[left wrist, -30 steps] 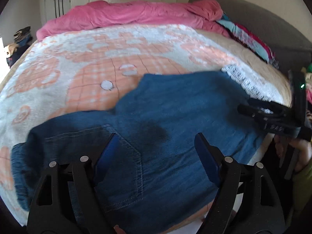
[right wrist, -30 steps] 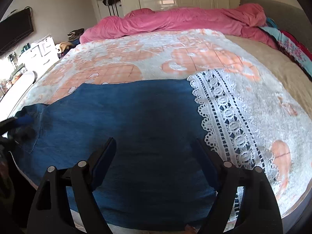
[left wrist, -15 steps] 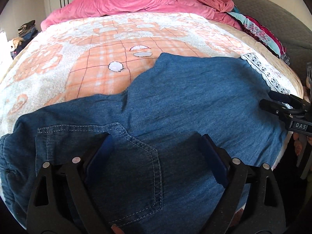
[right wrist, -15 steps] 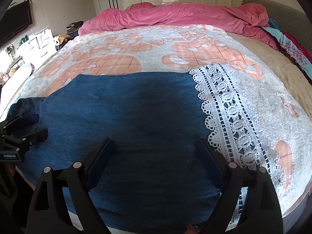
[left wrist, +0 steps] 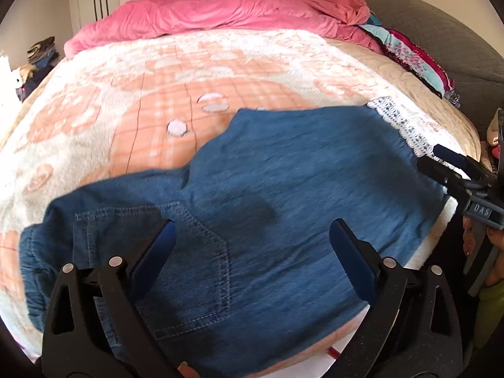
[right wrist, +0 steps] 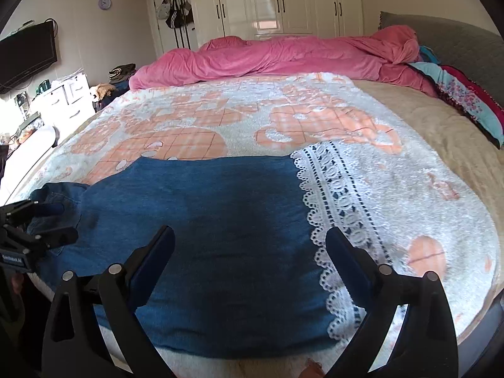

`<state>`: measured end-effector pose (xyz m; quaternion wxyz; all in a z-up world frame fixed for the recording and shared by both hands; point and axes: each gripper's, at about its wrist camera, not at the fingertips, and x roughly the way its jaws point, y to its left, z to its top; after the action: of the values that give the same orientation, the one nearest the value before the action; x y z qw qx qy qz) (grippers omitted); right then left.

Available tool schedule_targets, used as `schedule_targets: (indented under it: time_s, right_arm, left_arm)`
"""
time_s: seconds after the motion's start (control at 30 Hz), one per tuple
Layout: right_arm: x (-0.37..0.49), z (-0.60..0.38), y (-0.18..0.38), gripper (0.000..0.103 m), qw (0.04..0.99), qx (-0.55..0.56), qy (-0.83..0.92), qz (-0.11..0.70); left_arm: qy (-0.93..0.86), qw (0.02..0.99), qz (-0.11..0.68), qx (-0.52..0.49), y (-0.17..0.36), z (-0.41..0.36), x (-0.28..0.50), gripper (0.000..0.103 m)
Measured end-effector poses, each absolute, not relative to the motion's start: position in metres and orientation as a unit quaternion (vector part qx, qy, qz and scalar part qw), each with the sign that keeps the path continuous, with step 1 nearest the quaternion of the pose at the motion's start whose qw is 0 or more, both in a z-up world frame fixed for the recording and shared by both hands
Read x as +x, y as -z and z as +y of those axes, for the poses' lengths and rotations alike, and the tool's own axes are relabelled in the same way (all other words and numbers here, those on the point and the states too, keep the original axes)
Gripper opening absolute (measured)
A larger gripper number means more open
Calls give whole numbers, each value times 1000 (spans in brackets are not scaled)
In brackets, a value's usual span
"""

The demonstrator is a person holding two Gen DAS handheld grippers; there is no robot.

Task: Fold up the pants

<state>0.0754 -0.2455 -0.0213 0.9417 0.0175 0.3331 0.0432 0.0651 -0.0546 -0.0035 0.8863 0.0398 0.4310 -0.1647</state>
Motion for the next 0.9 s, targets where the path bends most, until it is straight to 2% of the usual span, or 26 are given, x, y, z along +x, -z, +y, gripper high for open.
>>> schedule_targets:
  time_s: [0.9]
  right_arm:
    - [24, -320, 4, 97, 938, 93, 37, 331]
  left_arm:
    - [234, 883, 394, 104, -33, -159, 76, 93]
